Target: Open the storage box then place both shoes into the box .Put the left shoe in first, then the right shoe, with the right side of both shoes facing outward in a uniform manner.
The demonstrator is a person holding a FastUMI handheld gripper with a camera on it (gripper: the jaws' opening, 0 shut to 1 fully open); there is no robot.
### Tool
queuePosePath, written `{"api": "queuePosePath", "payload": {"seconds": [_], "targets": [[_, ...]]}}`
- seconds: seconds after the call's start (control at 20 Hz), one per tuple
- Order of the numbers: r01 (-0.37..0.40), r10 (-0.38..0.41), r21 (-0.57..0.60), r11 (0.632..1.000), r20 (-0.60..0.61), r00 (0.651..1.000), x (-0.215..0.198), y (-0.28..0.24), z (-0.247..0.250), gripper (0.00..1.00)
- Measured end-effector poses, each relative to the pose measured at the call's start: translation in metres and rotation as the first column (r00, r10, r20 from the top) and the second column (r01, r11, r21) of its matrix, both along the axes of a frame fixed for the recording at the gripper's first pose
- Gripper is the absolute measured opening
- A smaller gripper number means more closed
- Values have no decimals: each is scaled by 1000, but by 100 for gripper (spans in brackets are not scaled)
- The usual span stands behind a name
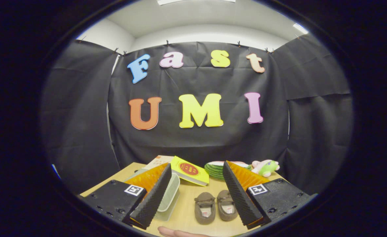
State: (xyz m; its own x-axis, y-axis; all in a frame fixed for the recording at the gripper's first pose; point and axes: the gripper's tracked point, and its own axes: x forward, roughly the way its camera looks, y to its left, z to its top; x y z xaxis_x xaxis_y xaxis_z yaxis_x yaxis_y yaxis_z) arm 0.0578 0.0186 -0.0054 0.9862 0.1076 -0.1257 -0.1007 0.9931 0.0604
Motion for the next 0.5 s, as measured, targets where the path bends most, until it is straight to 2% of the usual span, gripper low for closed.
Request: {"api": "queuePosePath", "payload": {"seconds": [0.3, 0.5], "targets": [[-28, 36, 74, 997, -107, 994, 31, -5, -31, 100], [-65, 90, 131, 989, -191, 977, 47, 0, -63, 100]]}}
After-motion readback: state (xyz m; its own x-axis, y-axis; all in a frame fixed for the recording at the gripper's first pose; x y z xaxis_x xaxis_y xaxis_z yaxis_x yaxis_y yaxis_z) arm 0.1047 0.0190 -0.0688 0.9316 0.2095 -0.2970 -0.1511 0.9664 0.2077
